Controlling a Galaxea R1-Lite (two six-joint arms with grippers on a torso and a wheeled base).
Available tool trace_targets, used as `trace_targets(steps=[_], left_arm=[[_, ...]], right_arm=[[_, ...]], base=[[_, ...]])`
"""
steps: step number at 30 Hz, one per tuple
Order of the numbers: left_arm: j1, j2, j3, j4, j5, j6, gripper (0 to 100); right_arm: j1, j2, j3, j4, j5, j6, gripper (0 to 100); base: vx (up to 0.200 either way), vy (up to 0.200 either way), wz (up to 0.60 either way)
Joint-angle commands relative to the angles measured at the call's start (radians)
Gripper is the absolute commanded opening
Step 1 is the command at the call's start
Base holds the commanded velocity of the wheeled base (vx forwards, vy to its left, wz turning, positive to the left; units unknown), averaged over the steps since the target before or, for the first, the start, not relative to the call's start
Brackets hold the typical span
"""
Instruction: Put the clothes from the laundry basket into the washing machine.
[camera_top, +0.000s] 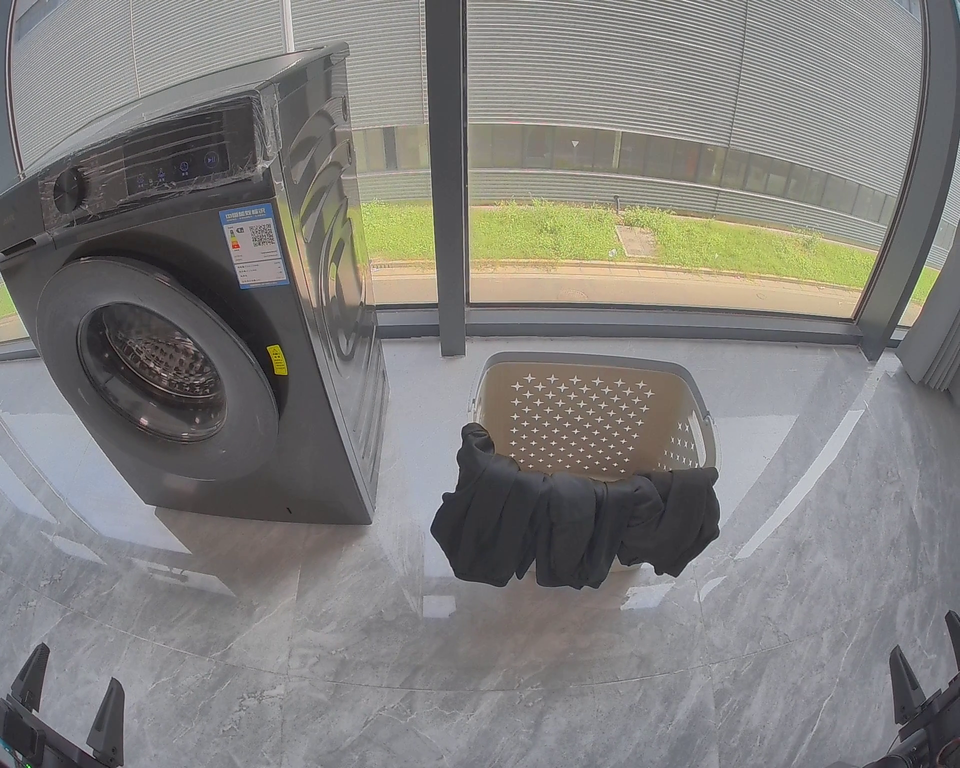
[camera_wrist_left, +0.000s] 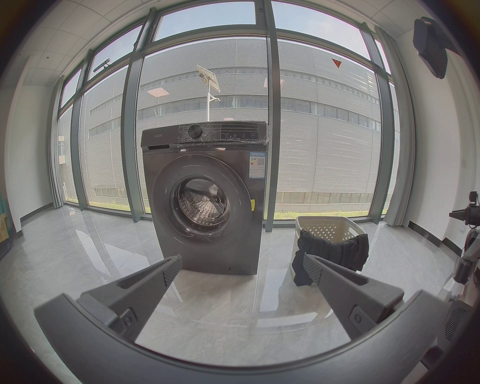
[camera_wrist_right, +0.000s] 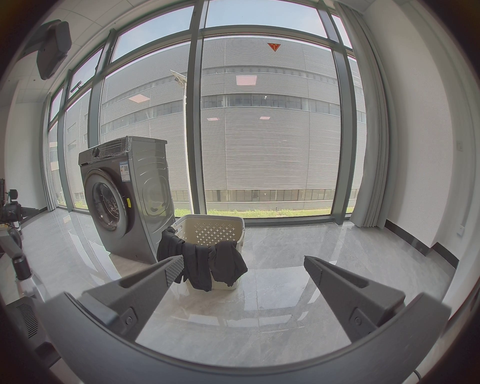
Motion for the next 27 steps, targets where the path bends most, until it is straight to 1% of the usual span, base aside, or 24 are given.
trace_targets(steps=[1, 15, 27], left_arm=[[0.000, -0.016, 0.016, 0.000, 0.000, -0.001, 100], [0.000, -0.016, 0.015, 0.000, -0.002, -0.001, 100], [0.000, -0.016, 0.016, 0.000, -0.002, -0.001, 100]], right_arm=[[0.001, -0.016, 0.018, 0.000, 0.000, 0.000, 100], [0.001, -0.016, 0.018, 0.000, 0.000, 0.000, 100], [0.001, -0.016, 0.018, 0.000, 0.000, 0.000, 100]], base=[[0.000, -0.200, 0.00], [0.000, -0.200, 0.00], [0.000, 0.000, 0.00]])
